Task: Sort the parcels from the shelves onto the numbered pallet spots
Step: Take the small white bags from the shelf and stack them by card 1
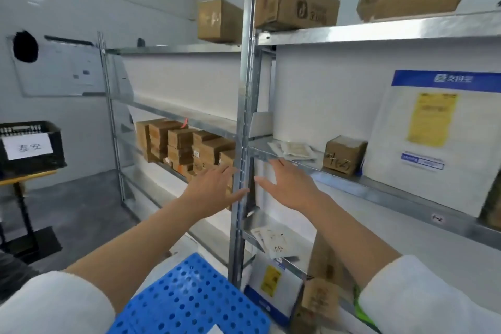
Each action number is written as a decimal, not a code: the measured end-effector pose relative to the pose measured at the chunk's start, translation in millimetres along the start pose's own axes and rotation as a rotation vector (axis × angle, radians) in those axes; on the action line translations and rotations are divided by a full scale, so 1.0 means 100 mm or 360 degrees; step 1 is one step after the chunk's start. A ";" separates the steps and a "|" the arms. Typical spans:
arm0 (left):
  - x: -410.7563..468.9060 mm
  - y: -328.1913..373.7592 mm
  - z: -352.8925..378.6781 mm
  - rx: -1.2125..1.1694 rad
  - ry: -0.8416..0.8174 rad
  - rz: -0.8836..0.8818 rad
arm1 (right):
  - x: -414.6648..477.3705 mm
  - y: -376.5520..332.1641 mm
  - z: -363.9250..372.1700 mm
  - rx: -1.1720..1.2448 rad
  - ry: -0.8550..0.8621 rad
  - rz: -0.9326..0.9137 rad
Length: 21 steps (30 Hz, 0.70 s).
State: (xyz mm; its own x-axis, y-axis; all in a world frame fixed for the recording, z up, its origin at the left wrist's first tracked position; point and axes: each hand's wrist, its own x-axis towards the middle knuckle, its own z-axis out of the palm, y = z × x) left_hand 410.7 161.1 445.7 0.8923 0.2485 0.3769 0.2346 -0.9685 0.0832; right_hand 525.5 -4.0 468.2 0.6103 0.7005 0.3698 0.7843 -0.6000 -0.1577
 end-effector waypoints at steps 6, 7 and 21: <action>0.52 0.29 -0.07 -0.0029 0.0015 -0.0009 | 0.19 0.48 -0.26 0.0023 0.0013 0.0167; 0.59 0.33 -0.07 -0.0040 0.0020 -0.0008 | 0.23 0.54 -0.27 0.0049 0.0016 0.0179; 1.81 0.62 0.58 -0.0123 -0.0078 -0.0163 | 1.38 1.27 0.08 -0.0034 -0.0216 0.0330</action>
State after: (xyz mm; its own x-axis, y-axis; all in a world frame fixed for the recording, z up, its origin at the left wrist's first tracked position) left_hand 608.7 147.1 465.4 0.8834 0.3448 0.3174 0.2969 -0.9358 0.1903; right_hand 710.4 19.4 491.9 0.7684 0.6063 0.2048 0.6392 -0.7432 -0.1977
